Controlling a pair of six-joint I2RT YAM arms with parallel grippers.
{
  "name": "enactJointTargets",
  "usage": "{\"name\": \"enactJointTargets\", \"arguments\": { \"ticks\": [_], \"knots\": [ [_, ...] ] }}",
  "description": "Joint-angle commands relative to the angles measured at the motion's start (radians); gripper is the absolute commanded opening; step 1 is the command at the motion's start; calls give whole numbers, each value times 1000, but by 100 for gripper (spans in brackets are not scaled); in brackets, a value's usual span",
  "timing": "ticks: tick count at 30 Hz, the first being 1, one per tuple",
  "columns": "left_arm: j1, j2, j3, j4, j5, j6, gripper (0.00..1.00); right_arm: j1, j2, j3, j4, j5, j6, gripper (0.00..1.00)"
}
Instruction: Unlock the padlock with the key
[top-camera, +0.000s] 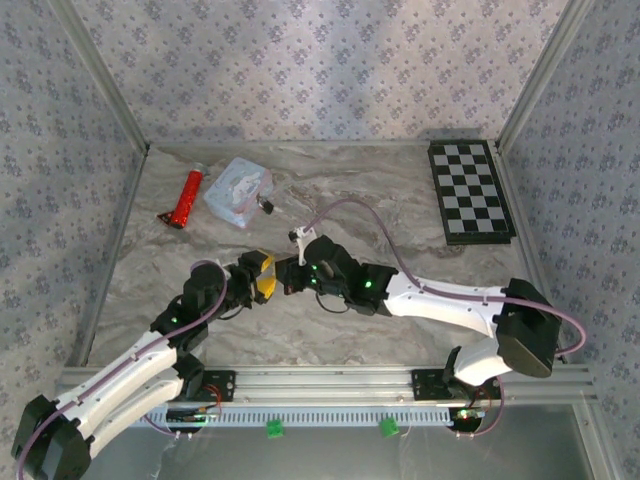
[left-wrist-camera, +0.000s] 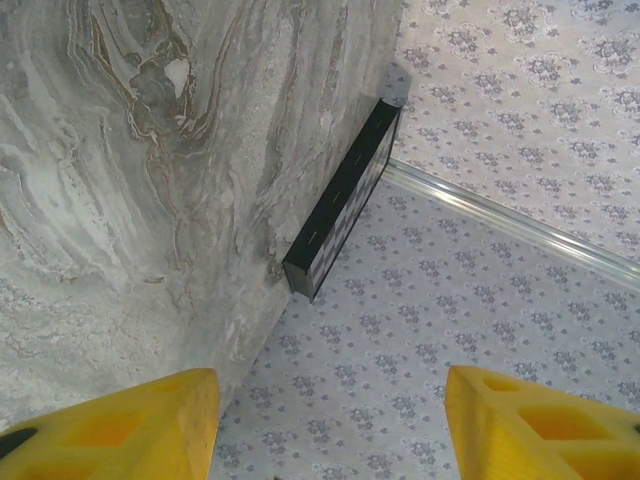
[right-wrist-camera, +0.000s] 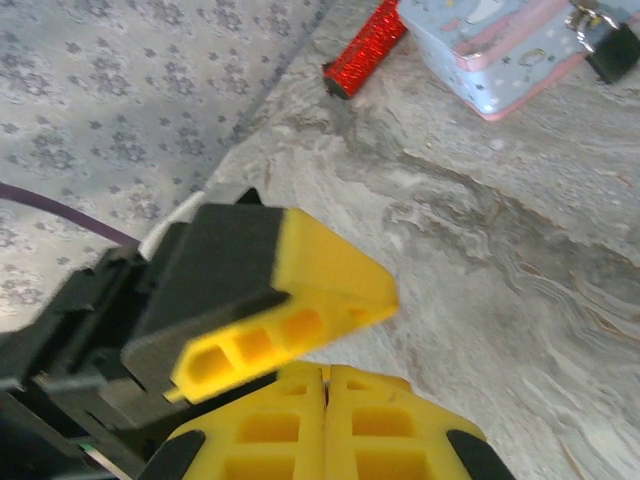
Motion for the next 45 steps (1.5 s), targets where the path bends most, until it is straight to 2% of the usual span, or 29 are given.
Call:
{"name": "enactJointTargets", "arguments": {
  "ticks": [1,6,11,31,45],
  "knots": [
    [-14,1,38,16,10,-18,62,10,37,46,47,-22,-24,0],
    [-27,-4,35,24,1,-29,60,9,57,55,64,-27,-24,0],
    [-29,-16,32,29,-11,-35,53,10,60,34,65,-23,-25,0],
    [-27,-37,30,5,-46,-29,37,14,2,-49,85,4,-16,0],
    [-26,-62,24,-24,-71,-28,30,19,-32,-98,96,29,-11,0]
  ]
}}
